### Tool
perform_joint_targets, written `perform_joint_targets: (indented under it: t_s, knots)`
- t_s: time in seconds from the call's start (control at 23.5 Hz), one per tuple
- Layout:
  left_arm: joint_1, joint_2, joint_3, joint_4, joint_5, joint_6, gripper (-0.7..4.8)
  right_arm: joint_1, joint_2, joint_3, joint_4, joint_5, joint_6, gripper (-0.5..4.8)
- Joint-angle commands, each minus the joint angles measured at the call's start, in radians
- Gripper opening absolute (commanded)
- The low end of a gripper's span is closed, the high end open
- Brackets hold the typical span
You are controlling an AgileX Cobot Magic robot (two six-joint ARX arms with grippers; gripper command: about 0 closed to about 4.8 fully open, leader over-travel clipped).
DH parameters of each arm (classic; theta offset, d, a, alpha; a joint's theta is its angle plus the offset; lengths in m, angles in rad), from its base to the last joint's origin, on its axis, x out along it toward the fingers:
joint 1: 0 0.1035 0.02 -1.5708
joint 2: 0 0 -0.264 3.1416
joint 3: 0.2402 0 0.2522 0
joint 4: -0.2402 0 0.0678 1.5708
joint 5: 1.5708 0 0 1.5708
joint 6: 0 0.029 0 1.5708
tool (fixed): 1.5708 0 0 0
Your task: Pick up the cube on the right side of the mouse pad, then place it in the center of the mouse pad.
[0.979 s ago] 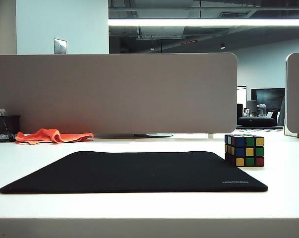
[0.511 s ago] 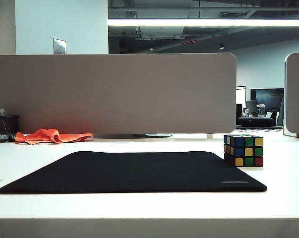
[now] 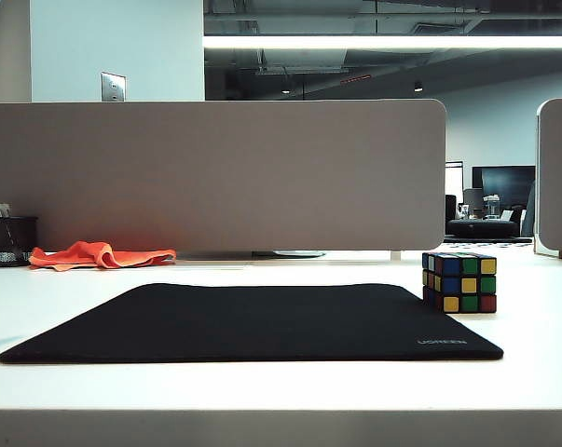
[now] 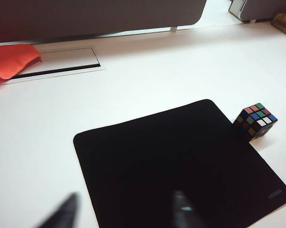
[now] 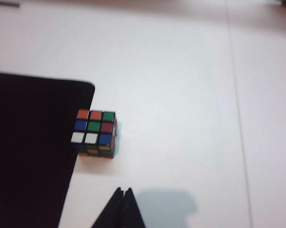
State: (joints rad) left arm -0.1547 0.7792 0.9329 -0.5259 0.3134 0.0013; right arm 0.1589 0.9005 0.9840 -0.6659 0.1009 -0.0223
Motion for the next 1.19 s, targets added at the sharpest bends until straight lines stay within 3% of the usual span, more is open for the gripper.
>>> perform_joint_targets:
  t_s: [0.04, 0.09, 0.17, 0.3, 0.47, 0.72, 0.89, 1.19]
  knots:
    - [-0.022, 0.037, 0.034, -0.027, 0.005, -0.002, 3.01, 0.021, 0.075, 0.050, -0.035, -0.014, 0.026, 0.42]
    - [-0.027, 0.047, 0.039, -0.027, 0.005, -0.002, 3.01, 0.022, 0.105, 0.064, -0.040, -0.030, 0.026, 1.70]
    - [-0.029, 0.064, 0.042, -0.029, 0.026, -0.006, 3.01, 0.022, 0.173, 0.092, -0.034, -0.044, 0.076, 4.79]
    - [-0.029, 0.079, 0.042, -0.026, 0.064, -0.017, 3.03, 0.025, 0.273, 0.138, -0.013, -0.053, 0.117, 4.79]
    - [-0.029, 0.098, 0.042, -0.018, 0.156, -0.021, 3.52, 0.026, 0.399, 0.219, -0.023, -0.093, 0.161, 4.79]
    - [-0.029, 0.112, 0.042, -0.015, 0.159, -0.043, 3.51, 0.058, 0.636, 0.372, -0.079, -0.072, 0.172, 4.79]
    - [-0.029, 0.112, 0.042, -0.023, 0.159, -0.043, 3.51, 0.097, 0.745, 0.384, -0.074, 0.022, 0.172, 4.79]
    - [-0.029, 0.111, 0.042, -0.079, 0.159, -0.043, 3.51, 0.100, 0.845, 0.384, -0.064, 0.034, 0.180, 4.79]
